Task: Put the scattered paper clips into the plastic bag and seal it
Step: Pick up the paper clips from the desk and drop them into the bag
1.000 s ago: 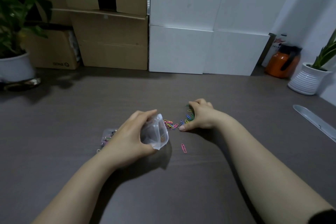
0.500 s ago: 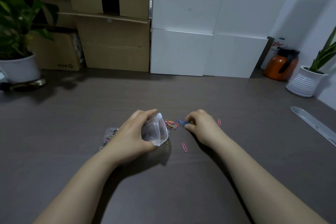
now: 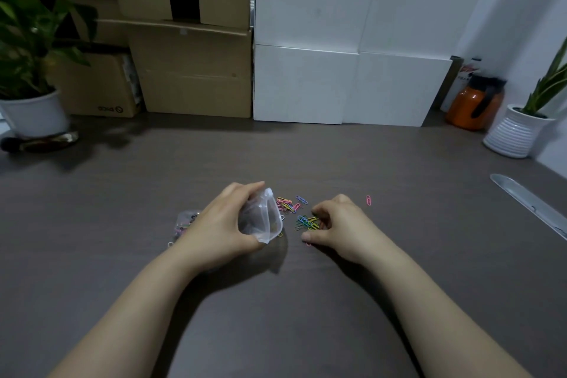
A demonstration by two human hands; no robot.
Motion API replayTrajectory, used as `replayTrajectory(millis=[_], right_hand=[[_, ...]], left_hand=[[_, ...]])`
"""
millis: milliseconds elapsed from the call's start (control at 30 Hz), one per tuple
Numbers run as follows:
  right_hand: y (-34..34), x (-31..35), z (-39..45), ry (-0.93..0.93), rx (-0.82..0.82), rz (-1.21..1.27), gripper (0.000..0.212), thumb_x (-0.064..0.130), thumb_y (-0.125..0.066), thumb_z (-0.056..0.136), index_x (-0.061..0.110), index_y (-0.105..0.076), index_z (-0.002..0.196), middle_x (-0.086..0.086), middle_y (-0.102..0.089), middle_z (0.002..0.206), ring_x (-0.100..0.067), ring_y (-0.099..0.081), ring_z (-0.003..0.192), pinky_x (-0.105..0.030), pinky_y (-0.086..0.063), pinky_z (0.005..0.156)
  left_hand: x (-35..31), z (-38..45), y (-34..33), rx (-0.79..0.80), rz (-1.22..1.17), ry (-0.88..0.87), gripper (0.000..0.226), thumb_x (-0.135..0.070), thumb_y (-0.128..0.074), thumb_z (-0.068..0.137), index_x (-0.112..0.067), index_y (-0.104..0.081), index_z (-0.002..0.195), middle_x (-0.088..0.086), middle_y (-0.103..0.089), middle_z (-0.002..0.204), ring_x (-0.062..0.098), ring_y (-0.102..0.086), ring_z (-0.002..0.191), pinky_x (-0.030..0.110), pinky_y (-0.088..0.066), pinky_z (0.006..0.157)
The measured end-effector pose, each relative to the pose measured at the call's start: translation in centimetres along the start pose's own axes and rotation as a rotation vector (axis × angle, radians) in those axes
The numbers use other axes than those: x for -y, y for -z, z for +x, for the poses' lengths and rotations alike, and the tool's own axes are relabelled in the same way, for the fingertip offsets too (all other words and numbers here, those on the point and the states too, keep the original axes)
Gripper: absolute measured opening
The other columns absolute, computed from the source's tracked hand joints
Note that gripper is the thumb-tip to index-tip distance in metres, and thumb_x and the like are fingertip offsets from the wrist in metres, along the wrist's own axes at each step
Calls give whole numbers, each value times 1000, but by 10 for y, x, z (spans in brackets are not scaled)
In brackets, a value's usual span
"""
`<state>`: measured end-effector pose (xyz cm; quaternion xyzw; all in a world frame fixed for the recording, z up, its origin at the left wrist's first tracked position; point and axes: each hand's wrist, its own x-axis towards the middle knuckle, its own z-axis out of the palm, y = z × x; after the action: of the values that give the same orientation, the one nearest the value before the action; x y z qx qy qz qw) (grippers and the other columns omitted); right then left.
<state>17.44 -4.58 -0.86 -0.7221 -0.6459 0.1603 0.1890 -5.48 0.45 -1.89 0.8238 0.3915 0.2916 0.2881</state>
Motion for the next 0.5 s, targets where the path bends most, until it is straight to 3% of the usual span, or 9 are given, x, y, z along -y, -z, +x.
replayTrajectory(millis=[200, 367, 500], right_hand=[[-12, 11, 4, 93, -54, -13, 13, 24, -65, 83, 17, -62, 92, 0, -46, 96, -21, -53, 90, -24, -31, 69], [-10, 11, 1, 114, -77, -164, 16, 24, -56, 88, 11, -60, 96, -8, -50, 100, -30, -53, 94, -33, -42, 75], [-4, 11, 0, 112, -100, -286, 17, 20, -48, 91, 9, -58, 100, -12, -52, 105, -32, -53, 98, -32, -38, 70]], left_hand=[[-1, -1, 1, 8, 22, -1, 86, -45, -58, 56, -35, -42, 140, -21, -47, 122, -7, -47, 115, 2, -32, 91], [-3, -1, 1, 18, 21, -2, 86, -44, -59, 56, -34, -42, 141, -21, -47, 123, -7, -47, 116, 3, -31, 91], [-3, -1, 1, 27, 22, -14, 84, -36, -63, 59, -32, -43, 141, -19, -47, 123, -7, -46, 116, 2, -31, 91]])
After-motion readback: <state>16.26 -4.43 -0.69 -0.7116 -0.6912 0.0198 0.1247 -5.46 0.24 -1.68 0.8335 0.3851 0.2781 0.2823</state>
